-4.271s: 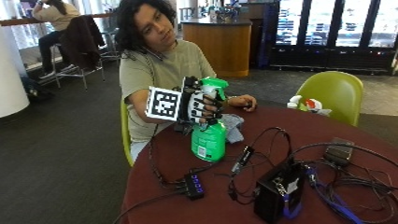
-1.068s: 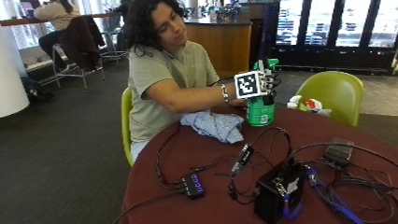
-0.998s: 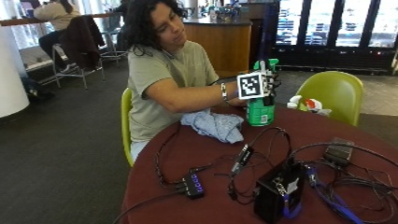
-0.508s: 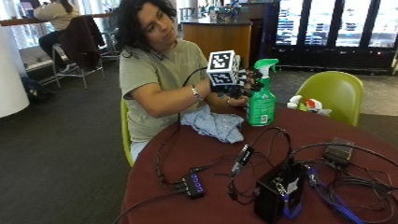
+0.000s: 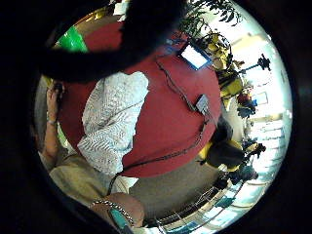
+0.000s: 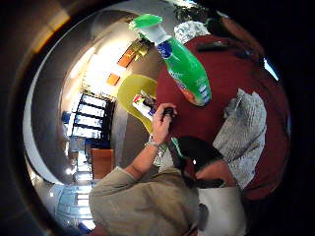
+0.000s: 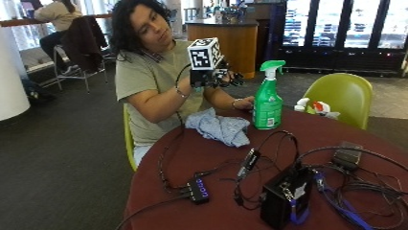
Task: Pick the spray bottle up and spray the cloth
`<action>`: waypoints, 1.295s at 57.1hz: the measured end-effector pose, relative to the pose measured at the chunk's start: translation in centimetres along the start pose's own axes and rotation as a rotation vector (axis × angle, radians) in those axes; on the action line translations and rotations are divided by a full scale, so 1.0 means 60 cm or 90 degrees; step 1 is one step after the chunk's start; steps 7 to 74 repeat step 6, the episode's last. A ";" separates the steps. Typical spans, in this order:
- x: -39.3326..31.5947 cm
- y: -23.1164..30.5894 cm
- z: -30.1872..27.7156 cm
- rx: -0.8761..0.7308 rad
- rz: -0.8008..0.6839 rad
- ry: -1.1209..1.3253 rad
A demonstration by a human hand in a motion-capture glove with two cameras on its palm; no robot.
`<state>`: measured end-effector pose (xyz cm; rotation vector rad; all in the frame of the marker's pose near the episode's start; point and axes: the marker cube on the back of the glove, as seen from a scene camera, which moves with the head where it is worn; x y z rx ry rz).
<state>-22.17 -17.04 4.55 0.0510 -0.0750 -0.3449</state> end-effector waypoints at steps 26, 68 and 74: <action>-0.004 -0.012 0.012 -0.002 0.006 0.001; -0.004 -0.012 0.012 -0.002 0.006 0.001; -0.004 -0.012 0.012 -0.002 0.006 0.001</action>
